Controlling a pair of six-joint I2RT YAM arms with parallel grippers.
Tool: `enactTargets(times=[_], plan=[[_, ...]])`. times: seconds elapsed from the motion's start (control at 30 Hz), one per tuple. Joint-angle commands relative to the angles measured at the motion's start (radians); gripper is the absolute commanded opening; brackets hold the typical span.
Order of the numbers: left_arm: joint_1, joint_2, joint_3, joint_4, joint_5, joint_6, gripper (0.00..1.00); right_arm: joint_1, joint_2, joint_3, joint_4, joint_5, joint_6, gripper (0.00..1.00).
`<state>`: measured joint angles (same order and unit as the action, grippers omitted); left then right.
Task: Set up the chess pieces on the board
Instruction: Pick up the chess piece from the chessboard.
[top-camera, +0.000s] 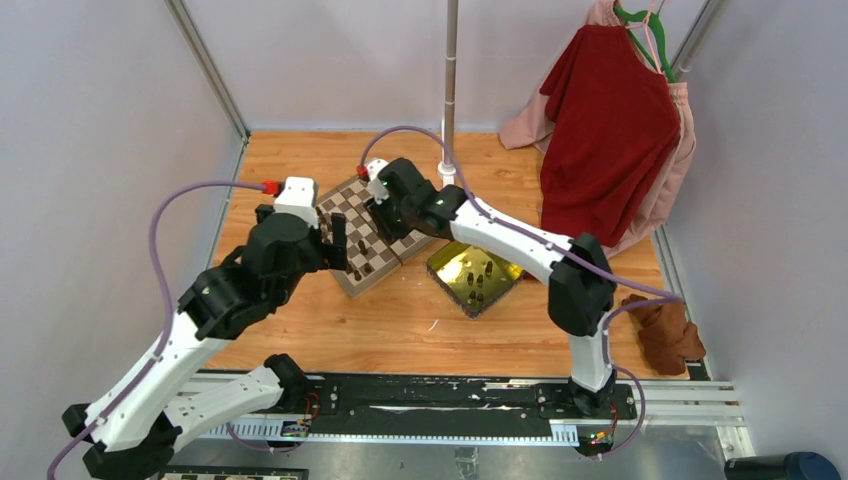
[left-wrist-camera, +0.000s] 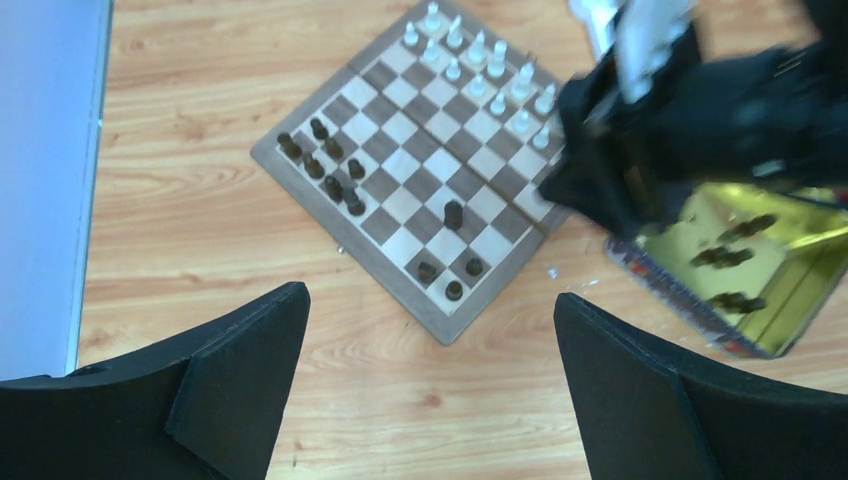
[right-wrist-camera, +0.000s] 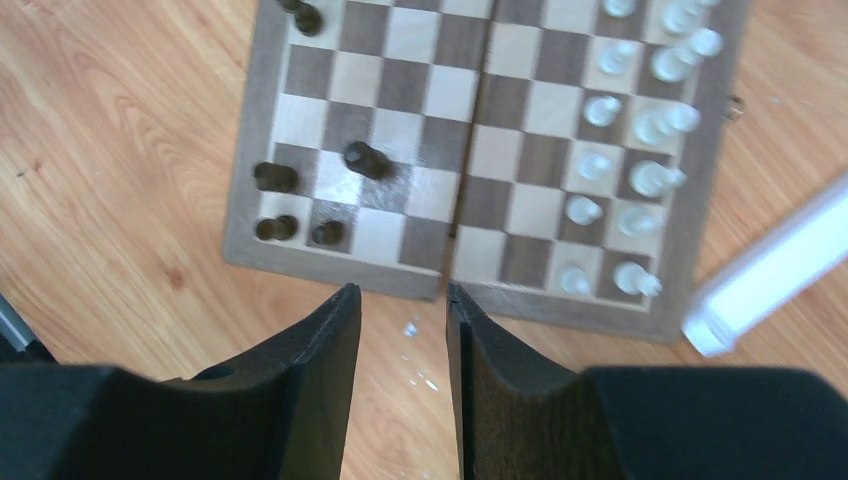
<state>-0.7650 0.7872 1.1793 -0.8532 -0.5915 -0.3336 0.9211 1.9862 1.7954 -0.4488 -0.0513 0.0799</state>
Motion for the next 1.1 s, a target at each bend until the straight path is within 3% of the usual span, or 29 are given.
enactTargets(times=[0.0,0.23,0.5,0.93,1.07], plan=[[0.006,0.061,-0.088,0.066,-0.018,-0.013,0.99,-0.074,-0.146,-0.158,0.109,0.033,-0.009,0.41],[0.007,0.235,-0.177,0.175,-0.066,-0.014,0.99,-0.157,-0.33,-0.366,0.199,0.015,-0.017,0.4],[0.019,0.492,-0.148,0.244,-0.092,-0.014,0.99,-0.24,-0.462,-0.523,0.27,-0.022,-0.006,0.4],[0.214,0.749,-0.016,0.307,0.22,-0.055,0.91,-0.265,-0.494,-0.577,0.305,-0.03,0.008,0.39],[0.246,0.795,0.022,0.278,0.287,-0.073,0.79,-0.267,-0.485,-0.573,0.303,-0.024,0.003,0.39]])
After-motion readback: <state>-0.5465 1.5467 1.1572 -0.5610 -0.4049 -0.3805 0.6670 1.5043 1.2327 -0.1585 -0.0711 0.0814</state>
